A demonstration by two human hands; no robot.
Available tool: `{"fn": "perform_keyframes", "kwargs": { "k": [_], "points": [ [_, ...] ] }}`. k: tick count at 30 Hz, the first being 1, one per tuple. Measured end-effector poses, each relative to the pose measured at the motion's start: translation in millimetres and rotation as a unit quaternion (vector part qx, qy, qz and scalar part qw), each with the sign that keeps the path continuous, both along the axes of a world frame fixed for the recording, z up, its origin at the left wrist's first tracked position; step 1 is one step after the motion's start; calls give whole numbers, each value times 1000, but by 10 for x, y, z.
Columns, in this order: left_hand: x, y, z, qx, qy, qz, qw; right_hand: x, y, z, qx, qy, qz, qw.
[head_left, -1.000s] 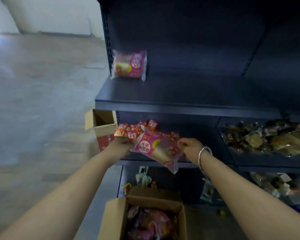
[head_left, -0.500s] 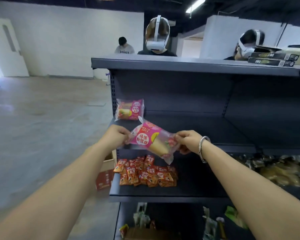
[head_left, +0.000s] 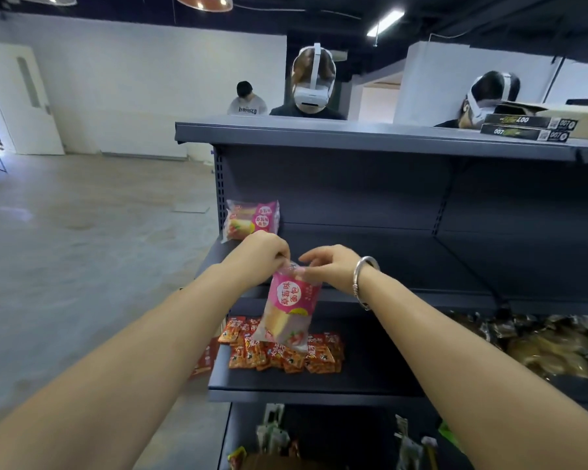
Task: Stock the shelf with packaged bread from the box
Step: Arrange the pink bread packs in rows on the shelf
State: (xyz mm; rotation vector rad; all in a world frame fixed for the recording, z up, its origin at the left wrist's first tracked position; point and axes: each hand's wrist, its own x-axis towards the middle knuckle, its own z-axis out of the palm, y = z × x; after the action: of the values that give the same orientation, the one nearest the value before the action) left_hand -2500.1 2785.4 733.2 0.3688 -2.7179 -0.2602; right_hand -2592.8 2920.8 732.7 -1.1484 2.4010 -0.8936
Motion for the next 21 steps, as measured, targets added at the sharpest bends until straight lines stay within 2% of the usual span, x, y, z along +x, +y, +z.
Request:
{"fn": "perform_keyframes", "kwargs": {
  "k": [3, 8, 14, 18, 21],
  "points": [
    [-28, 64, -4, -3, 27, -12, 1000, 3, -27, -40, 57, 37, 10, 998],
    [-40, 77, -114, 48, 72, 6, 996, -54, -16, -146, 12, 39, -16, 999],
    [-28, 49, -308, 161, 109, 46, 980, -89, -115, -235, 32, 102, -40, 993],
    [38, -218, -397, 251, 58, 82, 963, -222, -251, -315, -25, 41, -111, 993],
    [52, -487, -459, 299, 27, 106, 948, -409, -436, -387, -102, -64, -179, 976]
  ]
}}
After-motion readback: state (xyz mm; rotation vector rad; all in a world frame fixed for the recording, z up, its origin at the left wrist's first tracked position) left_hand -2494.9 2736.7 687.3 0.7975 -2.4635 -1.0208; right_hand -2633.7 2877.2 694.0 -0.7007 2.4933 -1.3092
